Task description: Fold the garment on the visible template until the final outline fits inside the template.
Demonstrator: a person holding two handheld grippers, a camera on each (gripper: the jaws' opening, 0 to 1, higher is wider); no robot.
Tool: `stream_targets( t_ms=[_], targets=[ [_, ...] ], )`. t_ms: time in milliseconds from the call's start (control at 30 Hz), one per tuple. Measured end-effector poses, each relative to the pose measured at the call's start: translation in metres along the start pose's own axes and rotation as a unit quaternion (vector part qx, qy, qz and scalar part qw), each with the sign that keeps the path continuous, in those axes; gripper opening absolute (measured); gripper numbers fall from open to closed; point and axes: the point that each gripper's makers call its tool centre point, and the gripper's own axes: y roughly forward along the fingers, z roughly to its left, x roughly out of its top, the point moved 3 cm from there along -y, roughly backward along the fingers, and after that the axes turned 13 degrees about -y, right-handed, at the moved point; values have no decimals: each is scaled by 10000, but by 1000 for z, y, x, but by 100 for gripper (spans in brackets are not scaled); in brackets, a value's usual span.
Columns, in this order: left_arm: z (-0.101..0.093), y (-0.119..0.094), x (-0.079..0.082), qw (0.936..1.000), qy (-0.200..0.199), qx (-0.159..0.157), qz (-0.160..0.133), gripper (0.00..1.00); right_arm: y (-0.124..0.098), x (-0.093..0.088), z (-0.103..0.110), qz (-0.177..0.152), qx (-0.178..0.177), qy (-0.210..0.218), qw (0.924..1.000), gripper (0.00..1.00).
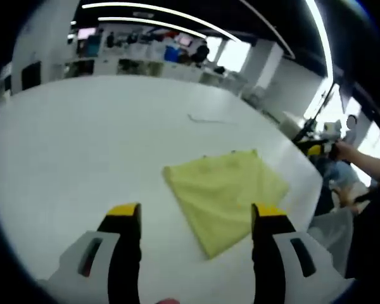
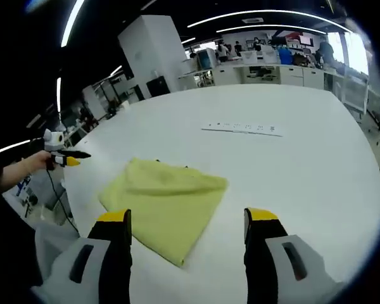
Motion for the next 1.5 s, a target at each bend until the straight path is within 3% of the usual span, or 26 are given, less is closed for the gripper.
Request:
stream_targets(
  t_ms=[133, 367, 767, 1067, 1500],
  targets=[
    [-8, -19, -4, 9999, 2, 11, -170, 72, -19, -7, 14, -29, -78, -9, 10000, 84],
    [-19, -50, -12, 9992, -86, -46, -391, 77, -54, -19, 30, -47, -234, -60, 9997, 86],
    [-38, -83, -44, 9998, 25, 43, -217, 87, -82, -37, 47, -193, -411, -91, 9989, 97],
    [-42, -91, -50, 9997, -12, -10, -230, 93, -88, -55, 54, -48, -414, -123, 9991, 100],
    [-46, -85, -49, 9999, 81, -26, -121, 96, -90, -57, 58, -22, -376, -100, 9992, 100]
  ],
)
